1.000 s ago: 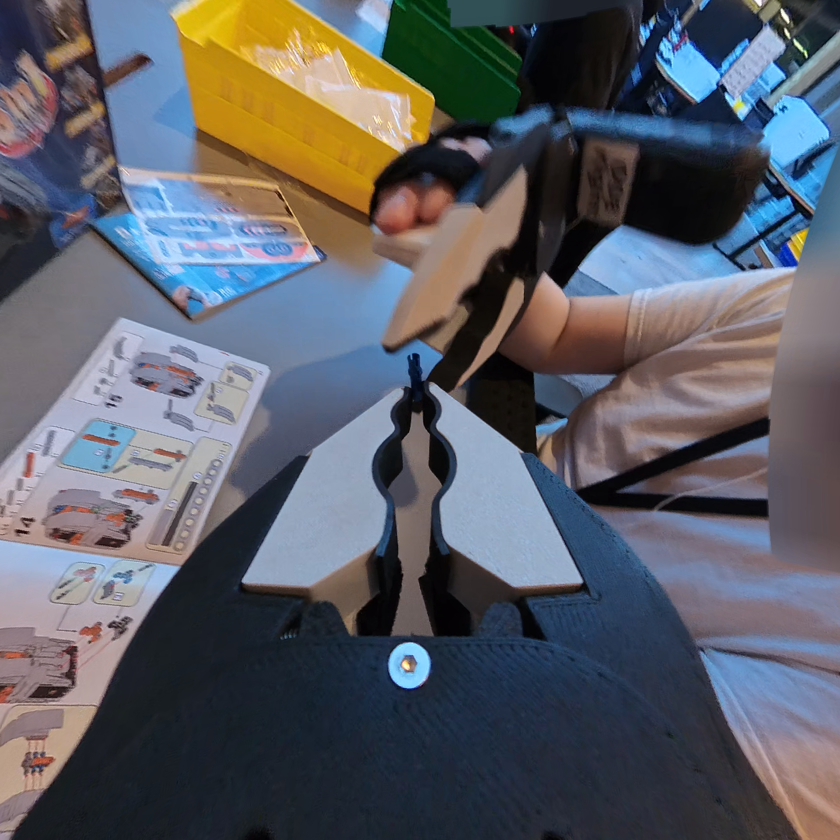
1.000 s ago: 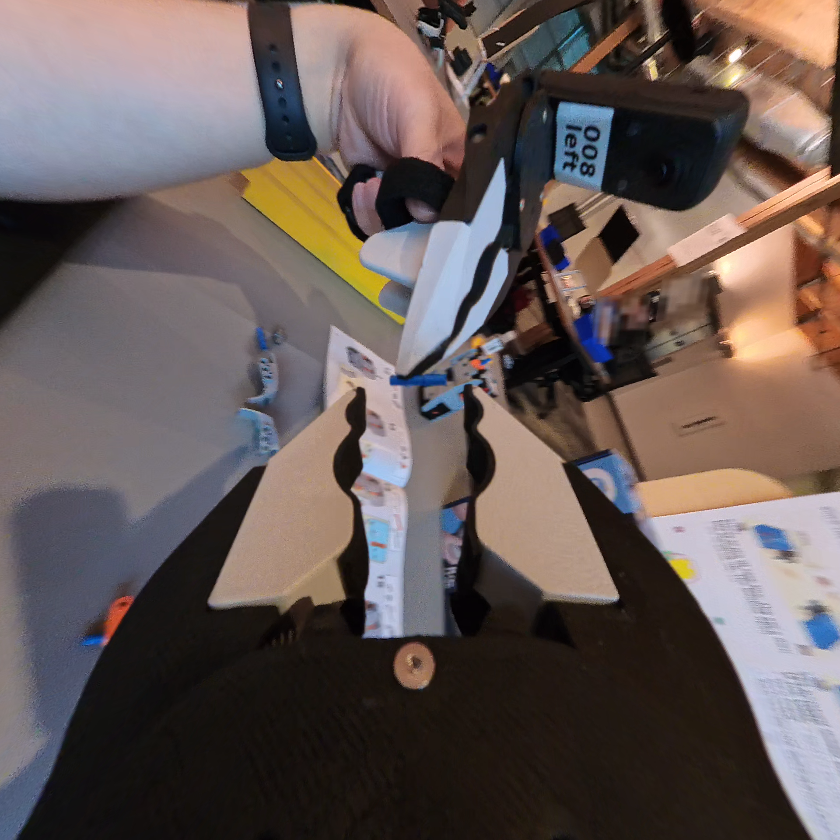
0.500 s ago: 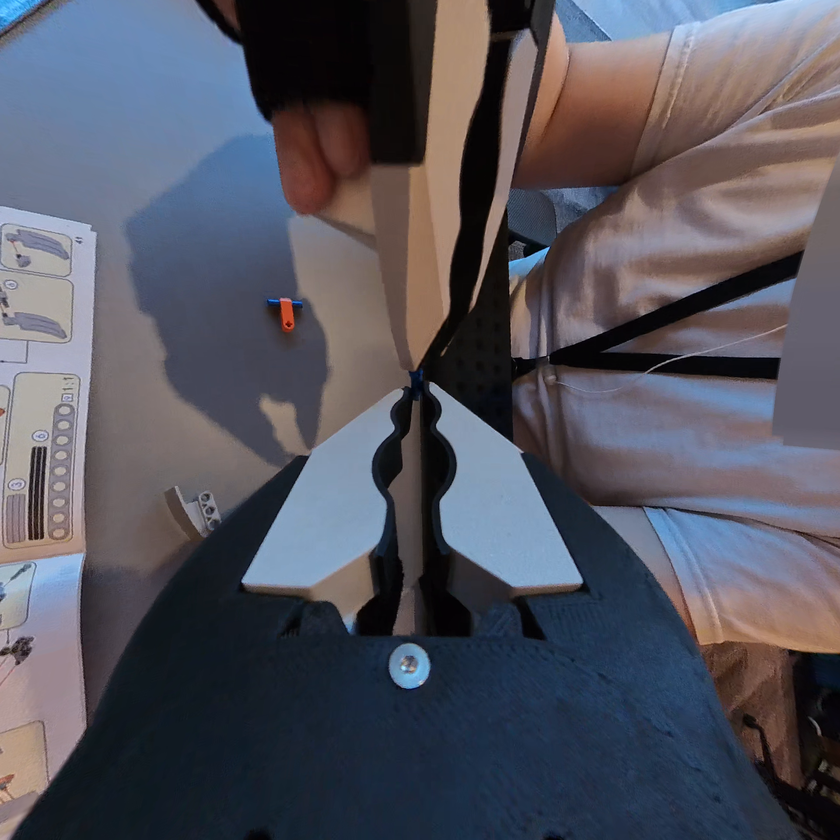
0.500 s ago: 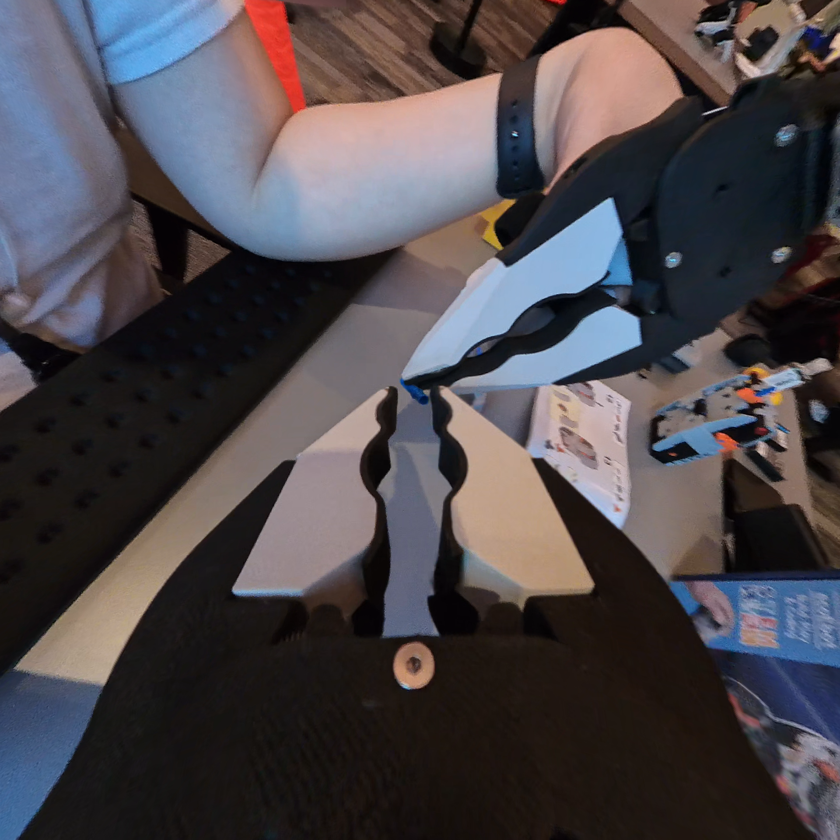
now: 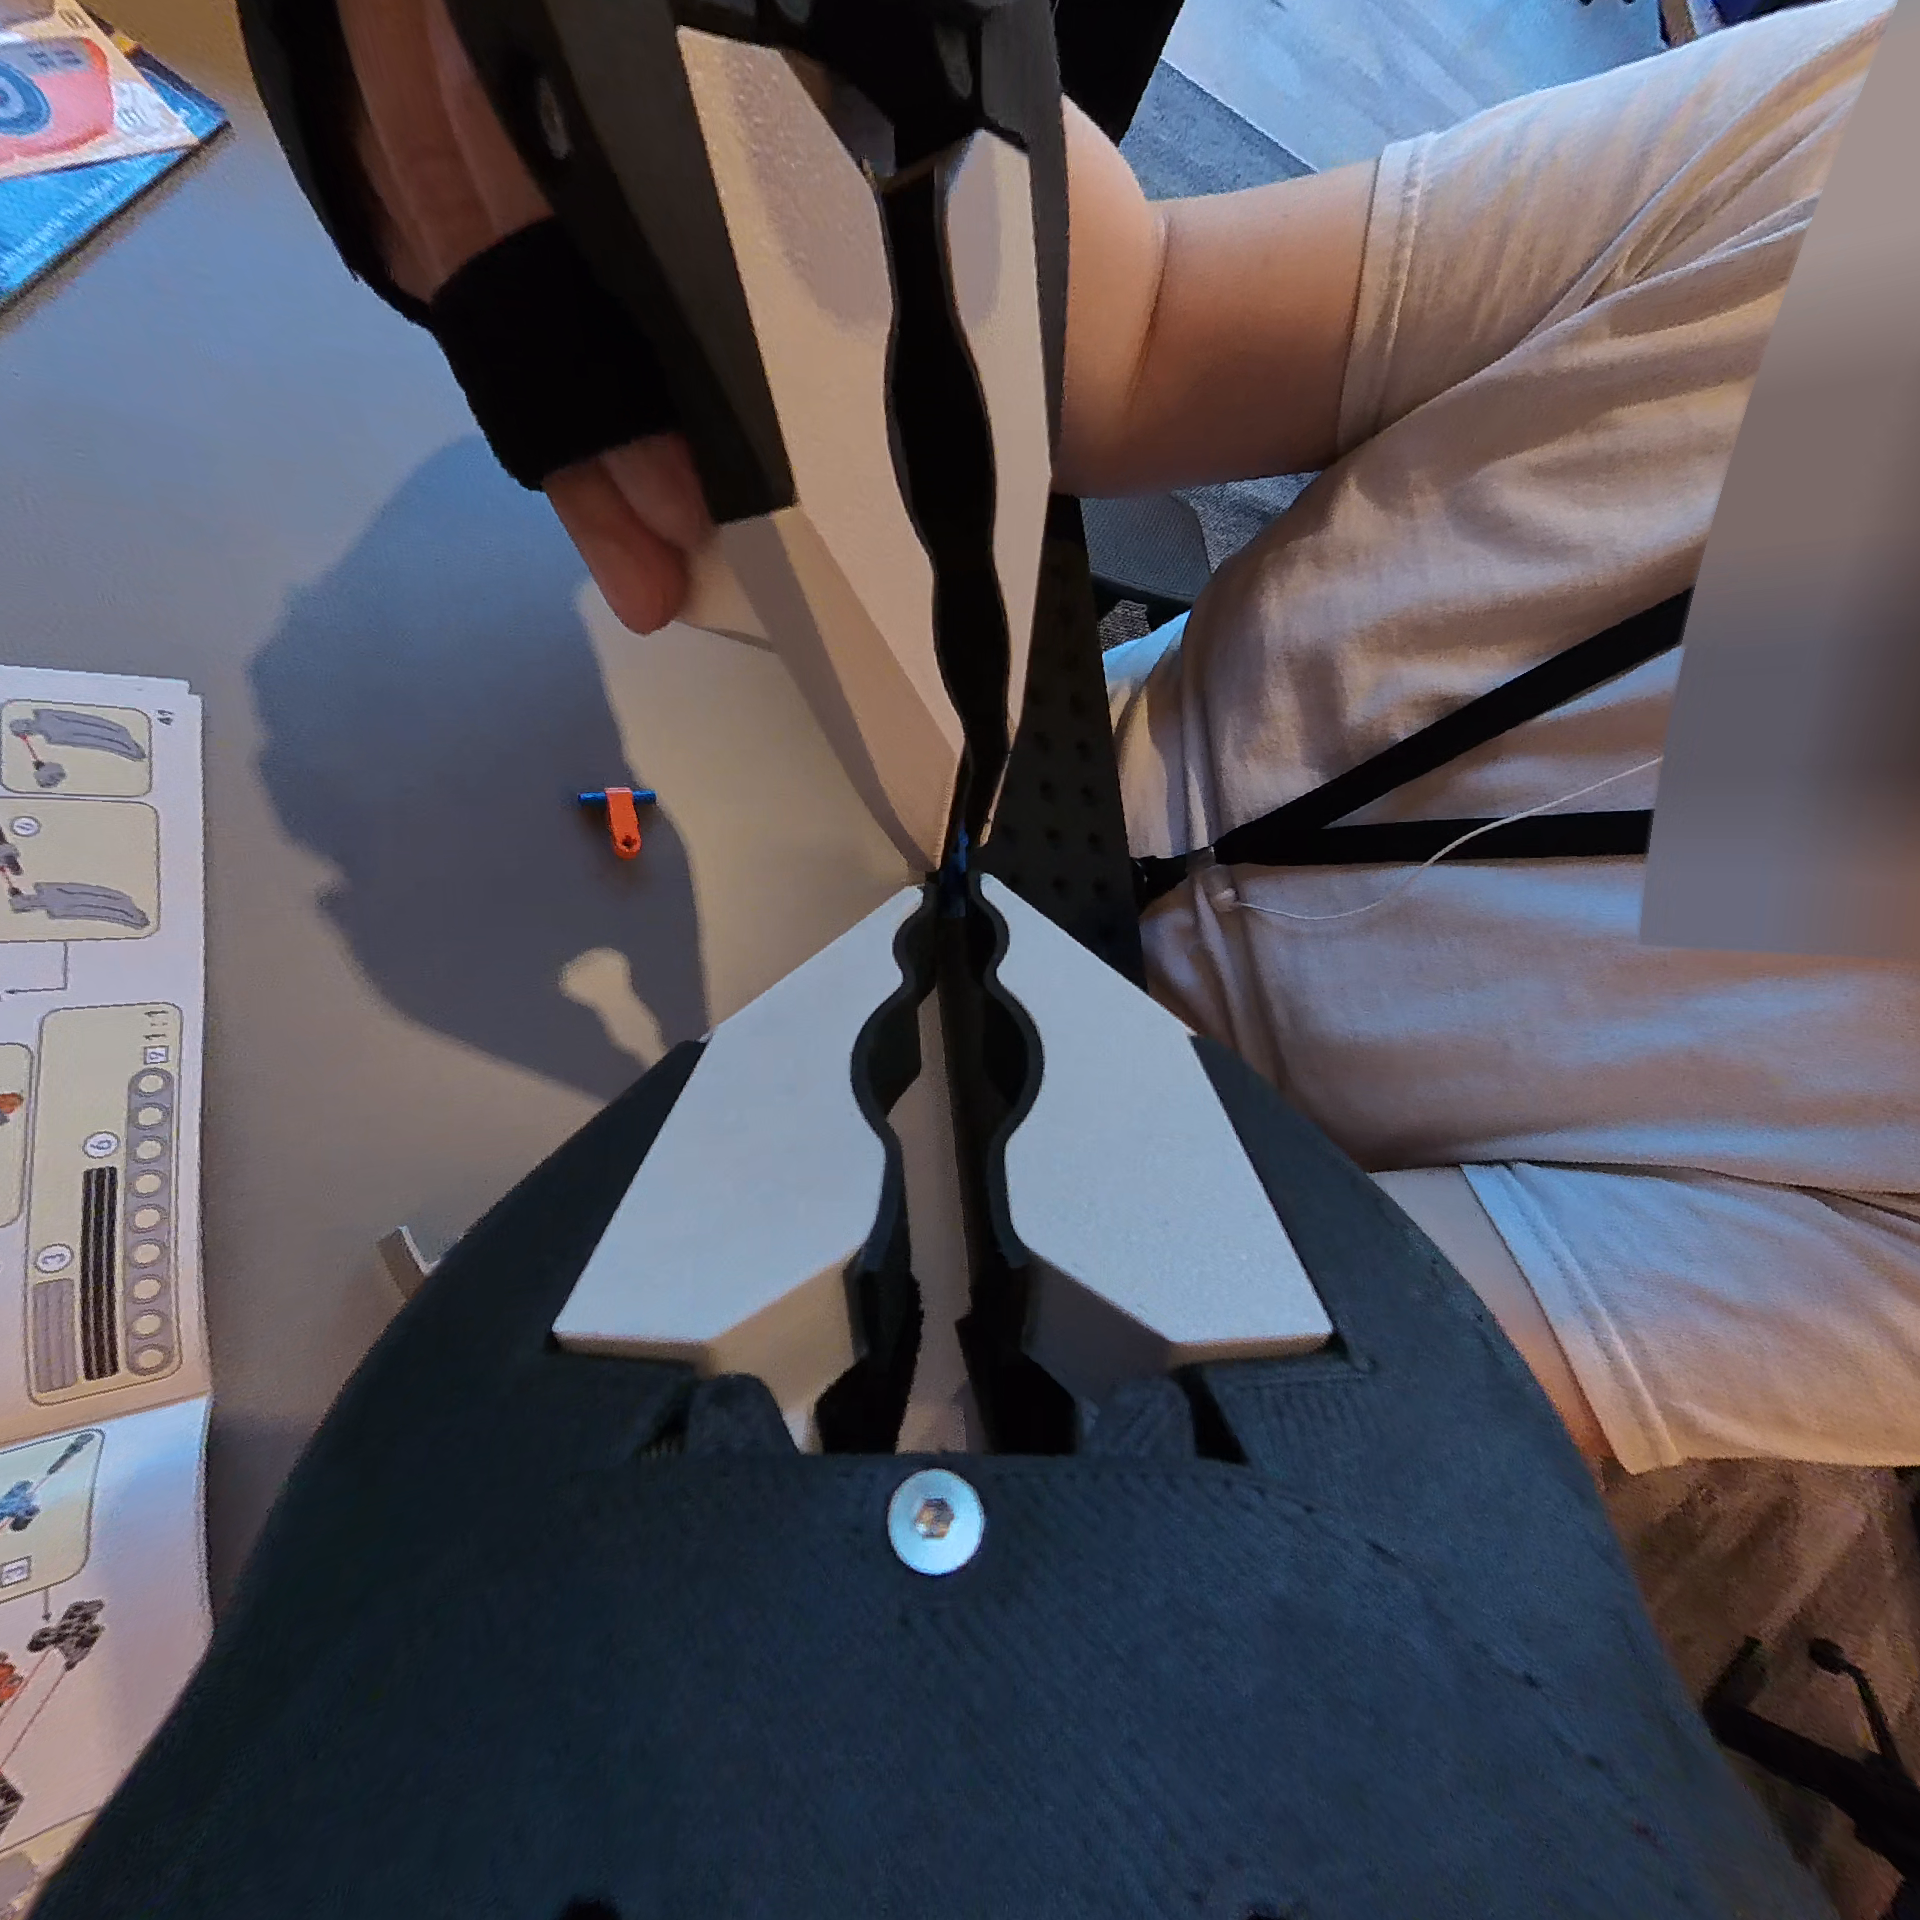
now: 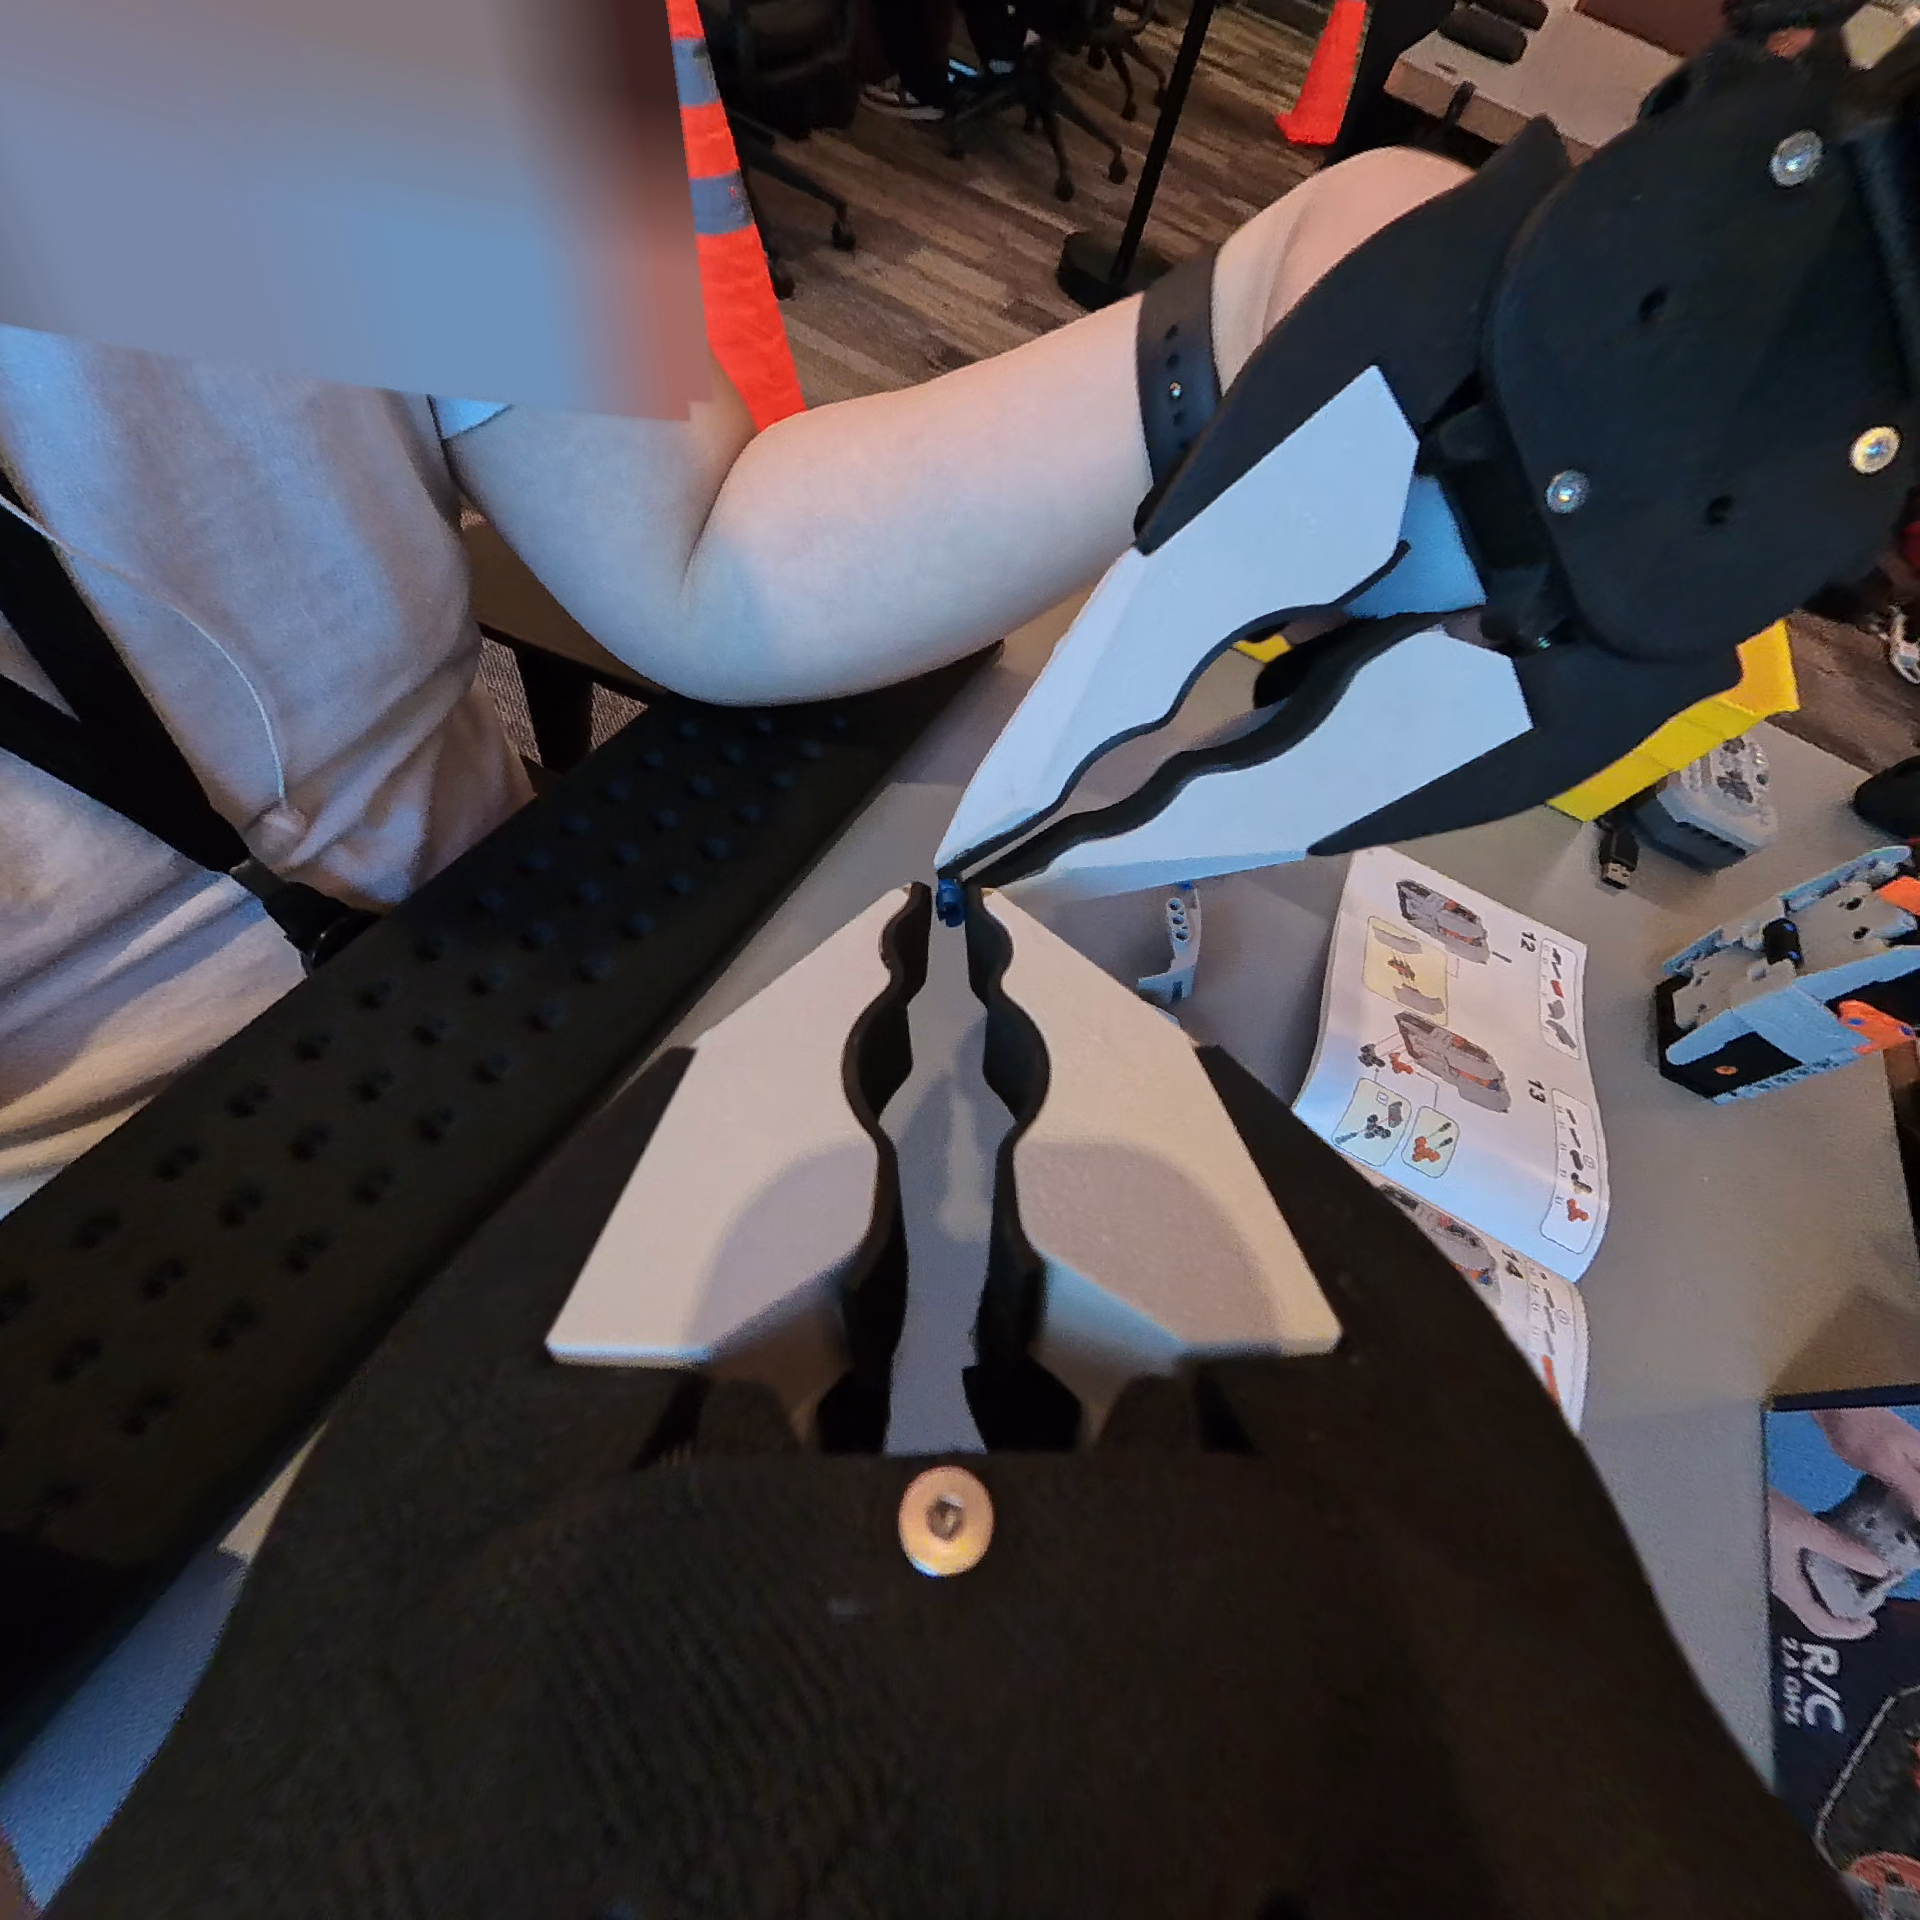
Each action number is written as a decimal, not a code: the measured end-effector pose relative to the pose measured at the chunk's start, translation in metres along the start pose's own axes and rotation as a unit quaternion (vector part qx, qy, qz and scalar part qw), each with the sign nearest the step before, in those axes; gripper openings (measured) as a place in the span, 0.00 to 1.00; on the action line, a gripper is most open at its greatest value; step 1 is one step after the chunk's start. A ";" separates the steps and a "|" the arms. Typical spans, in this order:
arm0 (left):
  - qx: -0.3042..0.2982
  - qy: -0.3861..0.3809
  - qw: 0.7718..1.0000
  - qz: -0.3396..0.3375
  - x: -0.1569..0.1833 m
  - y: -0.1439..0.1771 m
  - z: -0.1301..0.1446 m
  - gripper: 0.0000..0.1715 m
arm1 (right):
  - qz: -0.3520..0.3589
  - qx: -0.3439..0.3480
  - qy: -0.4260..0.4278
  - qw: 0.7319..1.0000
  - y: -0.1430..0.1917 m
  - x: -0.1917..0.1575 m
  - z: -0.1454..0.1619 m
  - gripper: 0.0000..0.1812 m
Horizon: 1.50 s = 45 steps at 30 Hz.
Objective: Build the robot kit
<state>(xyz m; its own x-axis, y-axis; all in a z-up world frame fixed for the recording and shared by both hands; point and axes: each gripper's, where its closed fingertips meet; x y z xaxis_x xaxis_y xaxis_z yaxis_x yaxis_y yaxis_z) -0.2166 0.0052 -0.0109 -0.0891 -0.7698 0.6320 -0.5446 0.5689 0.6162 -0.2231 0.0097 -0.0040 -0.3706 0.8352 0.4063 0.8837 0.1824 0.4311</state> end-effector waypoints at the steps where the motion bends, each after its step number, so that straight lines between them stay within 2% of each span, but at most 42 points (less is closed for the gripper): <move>1: 0.002 -0.003 1.000 0.002 0.001 0.000 -0.001 0.01 | -0.001 0.006 -0.004 1.000 0.001 0.000 -0.001 0.02; 4: 0.012 -0.013 1.000 -0.003 0.000 0.001 -0.006 0.01 | -0.003 0.009 -0.018 1.000 0.006 0.001 0.000 0.02; 6: 0.030 -0.023 0.998 -0.044 -0.011 0.004 -0.013 0.00 | -0.020 0.000 -0.023 1.000 0.013 -0.006 0.002 0.02; 9: 0.069 -0.044 0.992 -0.100 -0.024 0.012 -0.028 0.01 | -0.001 -0.016 -0.028 0.999 0.033 -0.006 0.006 0.02; 13: 0.130 -0.089 0.967 -0.199 -0.035 0.024 -0.051 0.05 | 0.016 -0.046 -0.063 0.997 0.064 -0.015 0.021 0.02; 15: 0.138 -0.116 0.956 -0.232 -0.035 0.018 -0.056 0.08 | 0.028 -0.073 -0.095 0.992 0.079 -0.019 0.037 0.02; 18: 0.110 -0.124 0.940 -0.297 -0.052 -0.003 -0.048 0.17 | 0.033 -0.108 -0.147 0.983 0.093 -0.026 0.061 0.02; 21: 0.078 -0.120 0.931 -0.336 -0.073 -0.036 -0.024 0.17 | 0.025 -0.132 -0.189 0.973 0.098 -0.031 0.080 0.02; 23: 0.078 -0.121 0.920 -0.363 -0.087 -0.053 -0.010 0.15 | 0.026 -0.138 -0.198 0.970 0.098 -0.031 0.087 0.02; 25: 0.086 -0.110 0.921 -0.364 -0.094 -0.069 -0.001 0.11 | 0.030 -0.136 -0.199 0.970 0.098 -0.029 0.089 0.02; 30: 0.058 -0.077 0.921 -0.376 -0.116 -0.090 0.016 0.14 | 0.048 -0.138 -0.192 0.970 0.101 -0.024 0.089 0.02; 34: 0.065 -0.075 0.931 -0.352 -0.114 -0.101 0.012 0.10 | 0.055 -0.140 -0.189 0.970 0.106 -0.025 0.088 0.02; 43: 0.045 -0.071 0.935 -0.343 -0.119 -0.109 0.013 0.09 | 0.058 -0.144 -0.193 0.969 0.110 -0.027 0.090 0.02; 45: 0.040 -0.074 0.935 -0.344 -0.120 -0.112 0.014 0.03 | 0.057 -0.149 -0.196 0.967 0.110 -0.028 0.092 0.02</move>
<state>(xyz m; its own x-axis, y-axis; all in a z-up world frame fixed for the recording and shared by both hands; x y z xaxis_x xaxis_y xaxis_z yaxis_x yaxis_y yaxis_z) -0.1563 0.0294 -0.1622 0.1944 -0.9806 0.0239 -0.5755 -0.0943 0.8123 -0.0891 0.0539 -0.0425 -0.0865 0.9845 0.1526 0.7685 -0.0315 0.6391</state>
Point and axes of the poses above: each gripper's, where its closed fingertips meet, y back along the fingers, z out of its underside, x = y × z across the jaws, and after that the axes turned 14 degrees about y, right-handed
